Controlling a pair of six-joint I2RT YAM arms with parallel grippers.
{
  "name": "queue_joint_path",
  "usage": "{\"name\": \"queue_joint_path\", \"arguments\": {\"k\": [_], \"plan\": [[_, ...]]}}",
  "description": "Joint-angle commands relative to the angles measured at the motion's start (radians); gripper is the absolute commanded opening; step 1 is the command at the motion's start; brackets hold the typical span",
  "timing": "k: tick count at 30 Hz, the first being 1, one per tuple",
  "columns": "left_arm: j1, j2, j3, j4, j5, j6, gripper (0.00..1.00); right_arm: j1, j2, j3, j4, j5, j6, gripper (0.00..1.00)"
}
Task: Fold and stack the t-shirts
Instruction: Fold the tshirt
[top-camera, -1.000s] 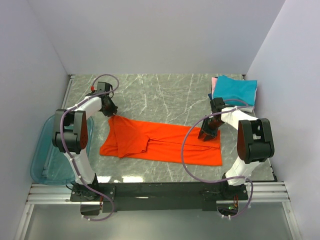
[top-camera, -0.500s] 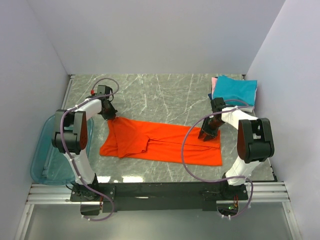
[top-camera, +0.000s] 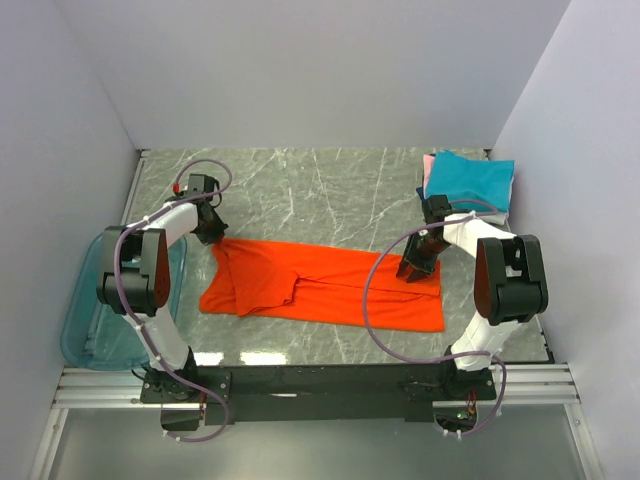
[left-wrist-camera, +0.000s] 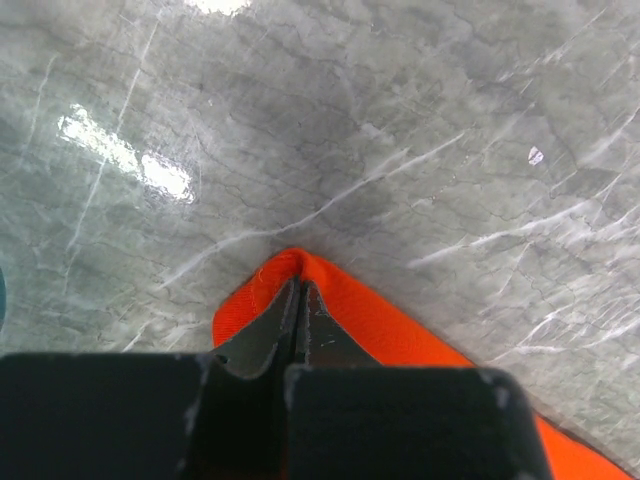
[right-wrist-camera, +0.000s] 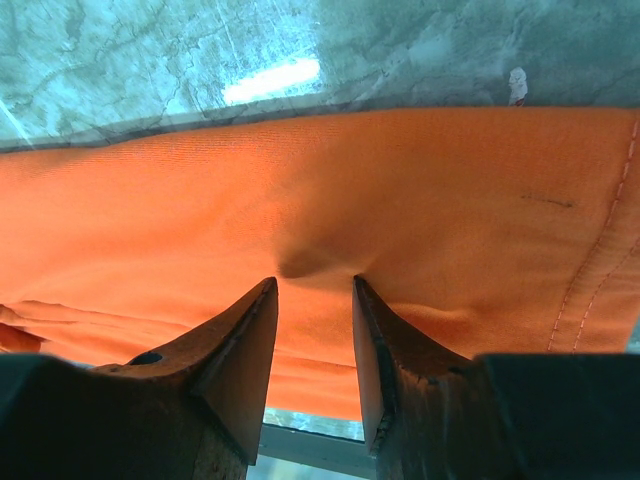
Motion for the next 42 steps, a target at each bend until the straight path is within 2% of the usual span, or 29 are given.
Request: {"name": "queue_joint_path", "arguments": {"k": [1, 13, 15, 16, 18, 21, 22, 24, 26, 30, 36, 42], "plan": [[0.01, -0.045, 0.004, 0.004, -0.041, 0.029, 0.0, -0.008, 0.061, -0.027, 0.002, 0.082, -0.012, 0.43], [0.01, 0.03, 0.125, 0.01, -0.003, 0.115, 0.0, -0.008, 0.058, -0.027, -0.001, 0.079, -0.017, 0.43], [0.01, 0.041, 0.164, -0.009, -0.011, 0.121, 0.07, -0.008, 0.052, -0.022, -0.004, 0.077, -0.02, 0.44], [0.01, 0.042, 0.175, -0.015, -0.014, 0.123, 0.14, -0.008, 0.048, -0.021, -0.002, 0.077, -0.02, 0.44], [0.01, 0.036, 0.195, -0.027, -0.018, 0.126, 0.19, -0.008, 0.047, -0.018, -0.002, 0.074, -0.023, 0.44], [0.01, 0.01, 0.21, -0.047, -0.023, 0.118, 0.34, -0.008, 0.05, -0.014, -0.002, 0.066, -0.025, 0.44], [0.01, -0.008, 0.211, -0.053, -0.023, 0.115, 0.43, -0.008, 0.05, -0.013, 0.001, 0.065, -0.025, 0.43], [0.01, -0.025, 0.211, -0.07, -0.015, 0.1, 0.49, -0.008, 0.048, -0.011, 0.002, 0.057, -0.028, 0.43], [0.001, -0.057, 0.199, -0.082, 0.006, 0.08, 0.54, -0.008, 0.045, -0.008, -0.001, 0.051, -0.031, 0.44], [-0.063, -0.131, 0.153, -0.092, 0.04, 0.034, 0.56, -0.005, 0.021, 0.001, -0.01, 0.048, -0.038, 0.43], [-0.146, -0.206, 0.014, -0.066, 0.17, -0.072, 0.59, -0.003, -0.044, 0.039, -0.048, 0.037, -0.048, 0.43], [-0.155, -0.234, -0.134, 0.005, 0.299, -0.112, 0.61, 0.006, -0.07, 0.056, -0.045, 0.023, -0.058, 0.43]]}}
